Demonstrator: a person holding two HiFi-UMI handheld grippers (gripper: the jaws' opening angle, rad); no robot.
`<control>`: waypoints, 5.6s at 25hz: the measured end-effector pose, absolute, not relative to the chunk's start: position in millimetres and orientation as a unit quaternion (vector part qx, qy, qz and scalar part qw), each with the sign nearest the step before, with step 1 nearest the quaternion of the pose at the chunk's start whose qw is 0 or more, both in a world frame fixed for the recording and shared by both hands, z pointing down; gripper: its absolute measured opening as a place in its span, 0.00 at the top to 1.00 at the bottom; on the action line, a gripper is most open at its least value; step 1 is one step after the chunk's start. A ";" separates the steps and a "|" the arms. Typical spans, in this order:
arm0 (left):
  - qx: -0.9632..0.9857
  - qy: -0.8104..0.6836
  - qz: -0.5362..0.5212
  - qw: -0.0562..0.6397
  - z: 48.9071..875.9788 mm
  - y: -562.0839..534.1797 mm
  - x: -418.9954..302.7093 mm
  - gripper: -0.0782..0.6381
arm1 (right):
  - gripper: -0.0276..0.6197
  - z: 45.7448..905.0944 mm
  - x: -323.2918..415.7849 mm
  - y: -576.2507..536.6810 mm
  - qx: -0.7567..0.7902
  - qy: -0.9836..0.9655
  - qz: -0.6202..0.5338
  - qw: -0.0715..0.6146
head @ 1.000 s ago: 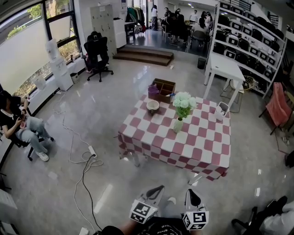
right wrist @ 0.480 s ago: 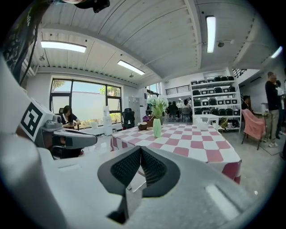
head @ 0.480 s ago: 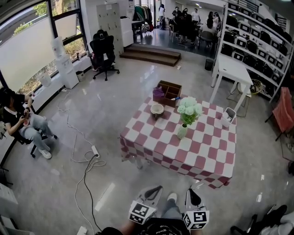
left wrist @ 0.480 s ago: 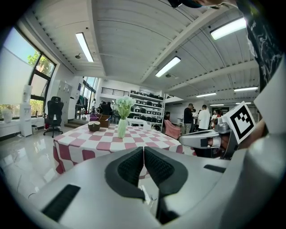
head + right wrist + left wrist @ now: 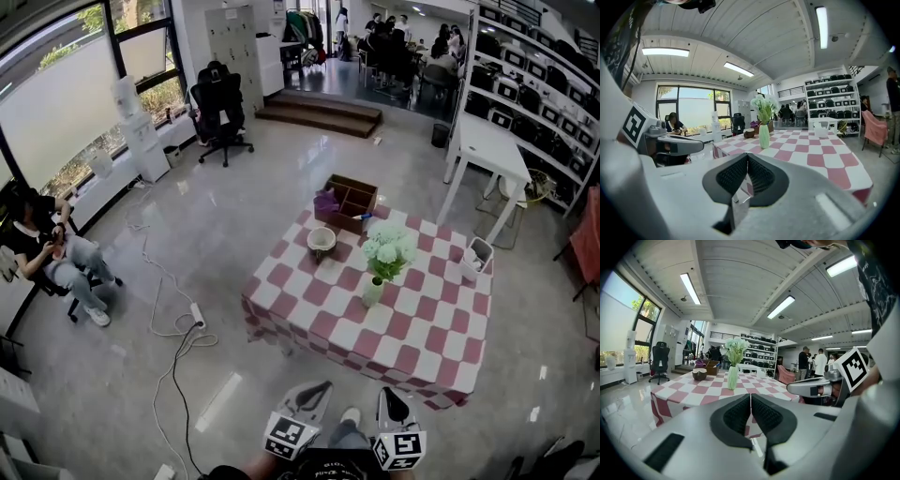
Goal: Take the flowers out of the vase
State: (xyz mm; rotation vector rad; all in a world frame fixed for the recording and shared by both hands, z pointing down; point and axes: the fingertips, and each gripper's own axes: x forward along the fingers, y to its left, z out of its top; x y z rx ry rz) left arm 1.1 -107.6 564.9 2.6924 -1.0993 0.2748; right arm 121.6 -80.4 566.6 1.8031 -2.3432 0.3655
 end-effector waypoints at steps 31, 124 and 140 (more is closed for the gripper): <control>0.877 -0.462 0.080 0.106 562.3 -234.7 79.9 0.87 | 0.95 563.3 203.8 -218.7 0.521 -0.840 0.127 0.085; 0.929 -0.345 0.086 0.101 566.9 -393.5 -9.3 0.87 | 0.78 408.0 134.7 -383.2 0.592 -0.804 0.007 -0.053; 0.939 -0.321 0.083 0.095 563.3 -381.3 3.9 0.87 | 0.80 358.7 160.3 -362.4 0.598 -0.790 -0.004 -0.139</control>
